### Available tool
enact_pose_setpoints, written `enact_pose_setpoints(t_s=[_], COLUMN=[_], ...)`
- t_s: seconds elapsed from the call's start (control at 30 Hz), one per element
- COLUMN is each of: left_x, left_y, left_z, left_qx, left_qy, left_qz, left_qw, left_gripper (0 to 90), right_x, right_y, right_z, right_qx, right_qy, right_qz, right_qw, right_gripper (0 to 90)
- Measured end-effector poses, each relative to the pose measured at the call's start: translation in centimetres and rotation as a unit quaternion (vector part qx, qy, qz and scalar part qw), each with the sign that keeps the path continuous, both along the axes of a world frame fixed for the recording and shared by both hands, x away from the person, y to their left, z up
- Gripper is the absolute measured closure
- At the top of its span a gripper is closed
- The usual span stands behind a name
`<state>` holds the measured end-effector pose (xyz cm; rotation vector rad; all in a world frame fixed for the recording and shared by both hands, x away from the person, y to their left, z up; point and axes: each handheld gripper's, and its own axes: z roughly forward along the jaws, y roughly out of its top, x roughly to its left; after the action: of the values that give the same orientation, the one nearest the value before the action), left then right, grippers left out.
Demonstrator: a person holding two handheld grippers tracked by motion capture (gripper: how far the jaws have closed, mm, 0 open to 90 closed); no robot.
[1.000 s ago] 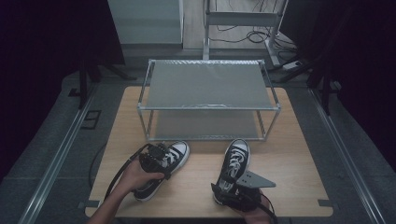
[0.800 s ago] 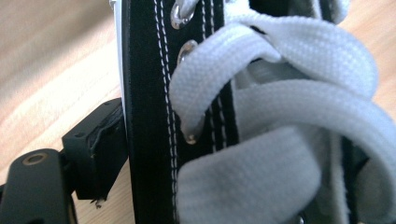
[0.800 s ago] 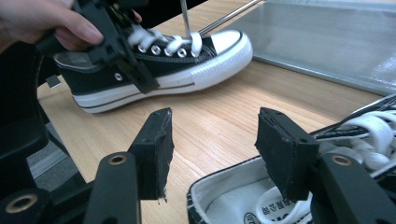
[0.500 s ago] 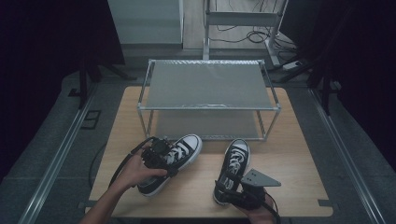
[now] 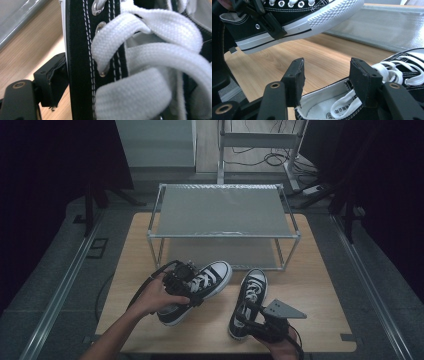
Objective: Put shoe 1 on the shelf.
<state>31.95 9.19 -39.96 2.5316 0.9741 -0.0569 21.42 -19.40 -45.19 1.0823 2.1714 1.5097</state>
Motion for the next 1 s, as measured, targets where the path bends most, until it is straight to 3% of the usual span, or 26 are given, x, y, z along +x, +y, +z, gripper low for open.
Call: enact_pose_setpoints(t_s=[0.17,1.0], left_x=[0.2,1.5], left_y=[-0.4,-3.6], left_z=[0.4,4.9], left_qx=[0.012,0.006], left_qy=[-0.005,-0.033], left_qz=[-0.004,-0.031], left_qw=[0.9999,0.999], left_gripper=[15.5,15.5], right_x=[0.1,0.2], right_y=[-0.1,-0.1], right_z=[0.0,-0.3], right_qx=[0.002,-0.006], right_qy=[-0.001,0.005], right_qz=[-0.003,-0.007], right_qw=[1.0,1.0], right_gripper=[46.2,46.2])
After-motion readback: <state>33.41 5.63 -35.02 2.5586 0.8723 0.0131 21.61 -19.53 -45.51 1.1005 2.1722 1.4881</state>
